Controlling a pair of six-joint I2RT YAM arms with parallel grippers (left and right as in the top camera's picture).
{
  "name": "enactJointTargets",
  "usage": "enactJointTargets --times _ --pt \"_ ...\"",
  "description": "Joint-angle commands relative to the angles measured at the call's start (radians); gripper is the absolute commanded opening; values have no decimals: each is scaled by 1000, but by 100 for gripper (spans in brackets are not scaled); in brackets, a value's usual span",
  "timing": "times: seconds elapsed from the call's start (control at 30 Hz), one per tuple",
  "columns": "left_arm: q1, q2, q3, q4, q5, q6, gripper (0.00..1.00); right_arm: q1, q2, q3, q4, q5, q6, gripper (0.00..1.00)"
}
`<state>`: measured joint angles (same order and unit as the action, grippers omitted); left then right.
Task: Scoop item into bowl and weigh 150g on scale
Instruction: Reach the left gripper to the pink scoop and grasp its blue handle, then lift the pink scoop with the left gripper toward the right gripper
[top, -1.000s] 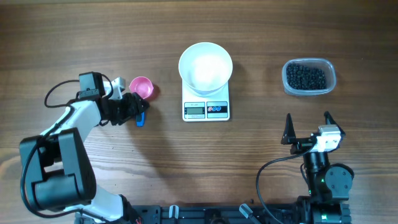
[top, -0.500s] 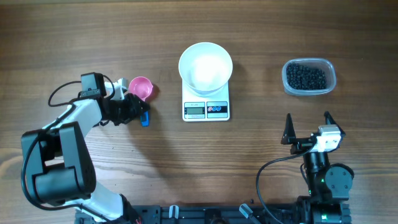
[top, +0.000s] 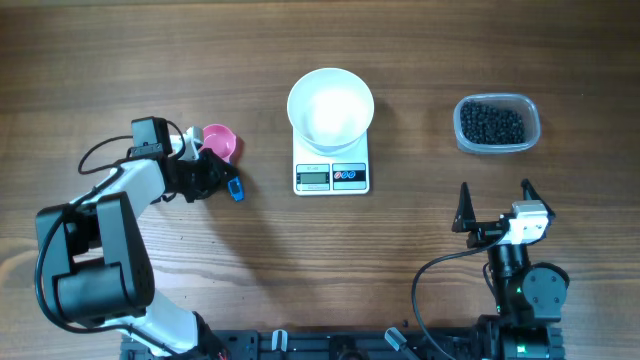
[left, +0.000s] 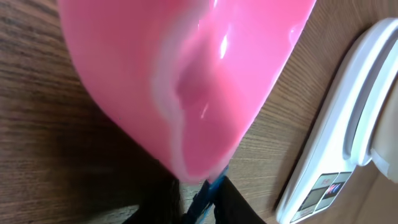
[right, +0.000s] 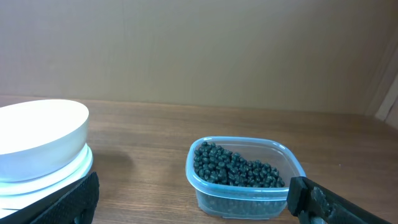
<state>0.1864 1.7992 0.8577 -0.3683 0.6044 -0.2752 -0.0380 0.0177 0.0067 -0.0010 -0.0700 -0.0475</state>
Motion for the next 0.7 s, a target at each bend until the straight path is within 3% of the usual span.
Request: enactJointTargets --times 0.0,0.07,0.1,0.37,0.53,0.67 --pt "3 12 -15 11 36 -34 15 7 -2 -2 2 6 -5 100" --pt "3 3 -15 18 35 -58 12 7 -2 -2 2 6 -5 100" --pt "3 -2 -15 23 35 -75 4 7 -2 -2 2 6 -5 100" --pt "3 -90 -14 47 38 -207 4 7 -2 -2 2 6 -5 100" --pt "2 -203 -14 48 157 -210 4 7 -2 -2 2 6 -5 100" --pt "-1 -326 -14 33 174 -298 4 7 -2 -2 2 6 -5 100"
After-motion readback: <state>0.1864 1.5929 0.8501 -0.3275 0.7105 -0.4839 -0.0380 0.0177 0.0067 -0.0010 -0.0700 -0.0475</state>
